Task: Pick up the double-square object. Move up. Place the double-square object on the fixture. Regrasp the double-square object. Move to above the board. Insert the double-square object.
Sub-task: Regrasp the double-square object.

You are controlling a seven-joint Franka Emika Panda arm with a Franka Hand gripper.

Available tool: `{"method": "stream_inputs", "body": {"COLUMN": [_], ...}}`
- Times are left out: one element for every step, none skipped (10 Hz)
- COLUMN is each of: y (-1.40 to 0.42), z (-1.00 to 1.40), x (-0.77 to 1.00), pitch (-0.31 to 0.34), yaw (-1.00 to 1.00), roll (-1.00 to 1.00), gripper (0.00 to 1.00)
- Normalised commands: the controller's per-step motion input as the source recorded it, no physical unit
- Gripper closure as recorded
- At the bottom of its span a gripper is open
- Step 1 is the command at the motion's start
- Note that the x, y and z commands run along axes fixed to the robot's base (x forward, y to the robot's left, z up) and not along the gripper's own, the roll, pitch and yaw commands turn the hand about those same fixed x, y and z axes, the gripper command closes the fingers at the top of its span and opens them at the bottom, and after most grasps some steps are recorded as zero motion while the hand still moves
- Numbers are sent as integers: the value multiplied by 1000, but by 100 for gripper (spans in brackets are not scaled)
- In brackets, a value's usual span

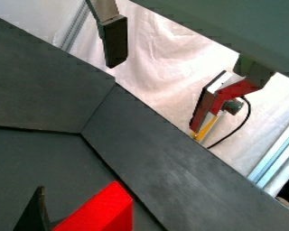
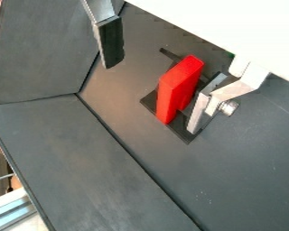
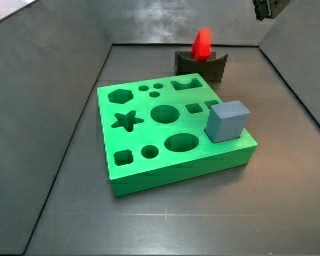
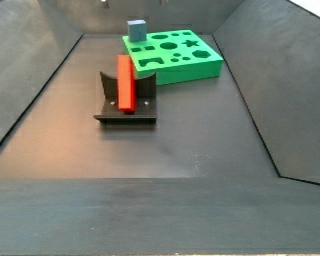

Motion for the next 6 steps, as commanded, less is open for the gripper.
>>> {"method": "stream_inputs", "body": {"y": [-54,-52,-52,-51,-50,-49], "z": [-35,-38,-38,-40,-40,-39], "x": [386,381,378,373,368,360], "pitch": [21,27,31,38,44,52], "yaw": [115,105,102,99,99,101], "roll": [175,170,167,161,157,151], "gripper": [0,0,0,0,0,0]}}
